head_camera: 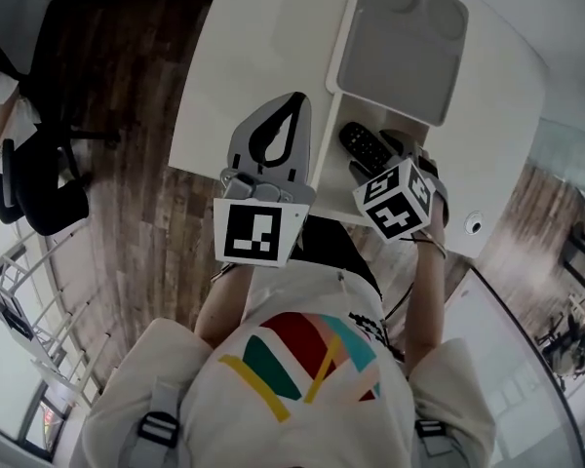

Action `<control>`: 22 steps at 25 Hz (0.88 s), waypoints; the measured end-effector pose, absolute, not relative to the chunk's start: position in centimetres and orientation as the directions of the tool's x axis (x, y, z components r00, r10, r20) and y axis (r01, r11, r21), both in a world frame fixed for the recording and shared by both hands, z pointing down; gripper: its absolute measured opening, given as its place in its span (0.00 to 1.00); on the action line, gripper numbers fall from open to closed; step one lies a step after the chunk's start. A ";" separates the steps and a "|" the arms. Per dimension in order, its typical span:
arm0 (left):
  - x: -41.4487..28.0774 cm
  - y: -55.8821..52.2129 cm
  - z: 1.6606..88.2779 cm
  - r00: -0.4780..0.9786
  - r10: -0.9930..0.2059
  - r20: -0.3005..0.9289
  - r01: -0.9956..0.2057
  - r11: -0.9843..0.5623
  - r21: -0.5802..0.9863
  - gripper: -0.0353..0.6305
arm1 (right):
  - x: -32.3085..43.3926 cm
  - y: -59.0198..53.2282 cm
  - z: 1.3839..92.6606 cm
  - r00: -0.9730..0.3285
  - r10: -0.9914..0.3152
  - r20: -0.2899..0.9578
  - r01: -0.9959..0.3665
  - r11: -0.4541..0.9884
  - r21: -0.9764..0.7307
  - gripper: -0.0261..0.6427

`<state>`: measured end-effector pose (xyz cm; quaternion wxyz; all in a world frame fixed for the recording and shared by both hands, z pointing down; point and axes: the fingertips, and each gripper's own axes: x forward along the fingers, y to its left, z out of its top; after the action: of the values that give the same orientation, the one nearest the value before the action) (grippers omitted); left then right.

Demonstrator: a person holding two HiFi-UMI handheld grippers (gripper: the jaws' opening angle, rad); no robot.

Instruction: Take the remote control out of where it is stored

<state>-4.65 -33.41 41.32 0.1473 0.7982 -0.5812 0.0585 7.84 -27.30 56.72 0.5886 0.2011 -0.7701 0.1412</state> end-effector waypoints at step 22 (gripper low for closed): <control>-4.9 -34.0 42.4 0.322 -0.903 0.282 -0.935 -0.258 0.243 0.06 | 8.0 -26.8 57.5 -0.118 -0.035 0.992 -0.404 0.915 -0.016 0.46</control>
<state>-4.87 -34.01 42.45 0.1850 0.7918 -0.5805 0.0427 7.99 -26.81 57.51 0.6469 0.1495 -0.7340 0.1428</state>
